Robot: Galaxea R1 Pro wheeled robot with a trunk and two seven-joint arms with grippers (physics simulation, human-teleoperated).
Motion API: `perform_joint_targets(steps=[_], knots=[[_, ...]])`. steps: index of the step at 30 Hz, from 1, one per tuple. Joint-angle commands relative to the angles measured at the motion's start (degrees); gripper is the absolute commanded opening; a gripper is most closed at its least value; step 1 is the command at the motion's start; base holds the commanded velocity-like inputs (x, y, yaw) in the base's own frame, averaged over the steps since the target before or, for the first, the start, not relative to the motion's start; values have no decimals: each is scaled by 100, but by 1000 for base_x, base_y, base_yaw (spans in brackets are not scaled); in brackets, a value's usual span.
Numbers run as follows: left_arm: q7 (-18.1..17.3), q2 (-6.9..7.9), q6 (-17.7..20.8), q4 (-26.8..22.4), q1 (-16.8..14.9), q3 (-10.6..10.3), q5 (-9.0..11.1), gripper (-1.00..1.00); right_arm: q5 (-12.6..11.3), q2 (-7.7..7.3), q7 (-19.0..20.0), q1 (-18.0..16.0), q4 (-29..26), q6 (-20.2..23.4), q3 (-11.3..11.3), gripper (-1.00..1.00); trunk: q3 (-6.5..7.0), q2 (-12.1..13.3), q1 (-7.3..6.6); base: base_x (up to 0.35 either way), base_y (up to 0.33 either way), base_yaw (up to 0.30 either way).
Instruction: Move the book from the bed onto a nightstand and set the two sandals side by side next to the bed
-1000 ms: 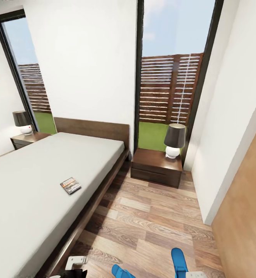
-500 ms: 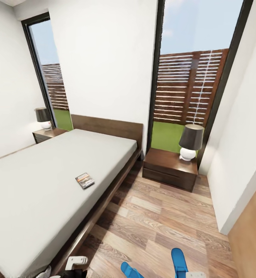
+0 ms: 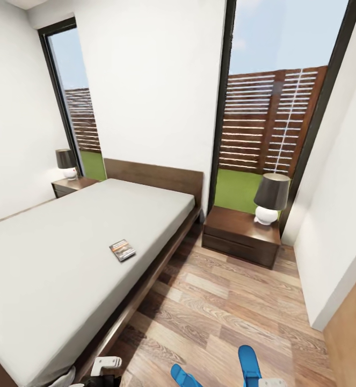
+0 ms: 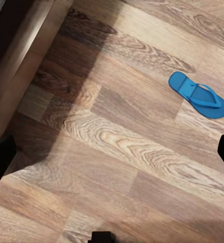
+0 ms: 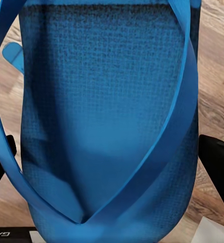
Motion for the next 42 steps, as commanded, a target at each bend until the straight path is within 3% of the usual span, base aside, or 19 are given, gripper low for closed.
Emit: perform_joint_targets(steps=[1, 42], knots=[[-18, 2, 36, -11, -1, -4, 20, 100, 0, -2, -2, -3, -2, 0, 19, -100, -8, -4, 1, 62, 0, 60], [-18, 2, 36, -11, -1, -3, 25, 100, 0, 5, -11, -3, -2, 0, 22, -100, -124, -4, 1, 73, -34, 93]])
